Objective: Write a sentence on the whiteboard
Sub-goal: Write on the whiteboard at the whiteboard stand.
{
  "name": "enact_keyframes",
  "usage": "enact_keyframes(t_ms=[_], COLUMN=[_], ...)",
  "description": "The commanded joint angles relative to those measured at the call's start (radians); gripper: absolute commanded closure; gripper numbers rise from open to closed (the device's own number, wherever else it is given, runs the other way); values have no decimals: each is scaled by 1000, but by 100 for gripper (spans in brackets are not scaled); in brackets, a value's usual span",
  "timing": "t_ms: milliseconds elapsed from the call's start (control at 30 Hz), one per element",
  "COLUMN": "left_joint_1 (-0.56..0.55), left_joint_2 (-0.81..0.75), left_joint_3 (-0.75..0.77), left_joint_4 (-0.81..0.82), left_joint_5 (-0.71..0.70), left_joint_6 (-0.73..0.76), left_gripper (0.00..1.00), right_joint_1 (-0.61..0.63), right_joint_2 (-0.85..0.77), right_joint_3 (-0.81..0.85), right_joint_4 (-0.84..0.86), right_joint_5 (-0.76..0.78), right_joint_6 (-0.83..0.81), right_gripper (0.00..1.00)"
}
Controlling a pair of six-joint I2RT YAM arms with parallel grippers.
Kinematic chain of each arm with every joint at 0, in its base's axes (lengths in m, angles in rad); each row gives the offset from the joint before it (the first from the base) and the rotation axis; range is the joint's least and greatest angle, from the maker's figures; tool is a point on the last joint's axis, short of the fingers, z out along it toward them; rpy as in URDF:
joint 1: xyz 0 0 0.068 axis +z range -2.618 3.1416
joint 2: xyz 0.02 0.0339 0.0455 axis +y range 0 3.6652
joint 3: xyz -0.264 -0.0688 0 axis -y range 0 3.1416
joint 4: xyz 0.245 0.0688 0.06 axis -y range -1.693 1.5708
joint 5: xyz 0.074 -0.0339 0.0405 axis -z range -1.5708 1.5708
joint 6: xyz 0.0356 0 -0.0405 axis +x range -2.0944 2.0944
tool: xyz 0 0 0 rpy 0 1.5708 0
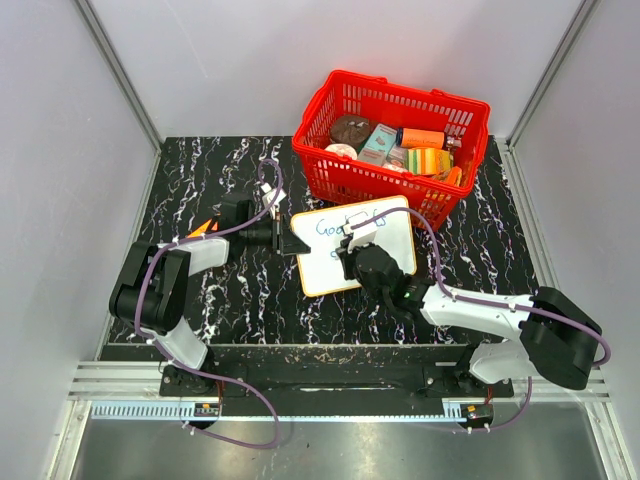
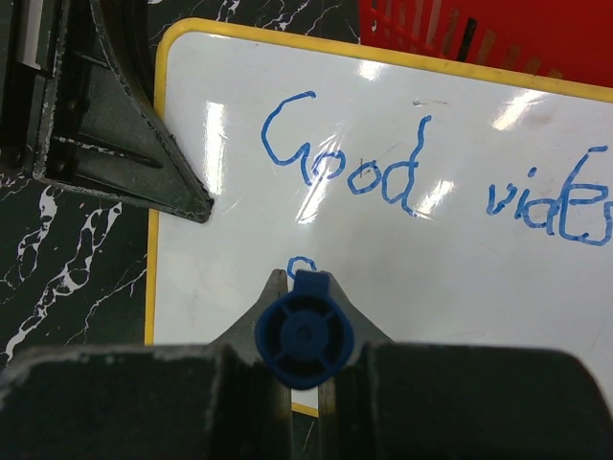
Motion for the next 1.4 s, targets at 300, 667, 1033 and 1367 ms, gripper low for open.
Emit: enact_keyframes(t_ms=[300,667,1033,1367], left_joint_1=[-17,-17,-17,-17], left_joint_2=[42,40,38,40], left_joint_3=[-9,-9,-10,-10], left_joint_4=[-56,-56,-56,-56], left_joint_5=[-159,-159,-161,-162], left_joint_6=[119,120,120,120], left_gripper=[100,100,100,100], right_joint_1=[0,0,-42,-107], right_joint_2=[-20,-149,-134,-79], right_joint_3=[-2,-8,14,18], right_joint_4=[30,46,-2,0], right_joint_5=[-55,-53,-9,-98], right_joint_6=[40,15,3,41], right_gripper=[100,100,100,100])
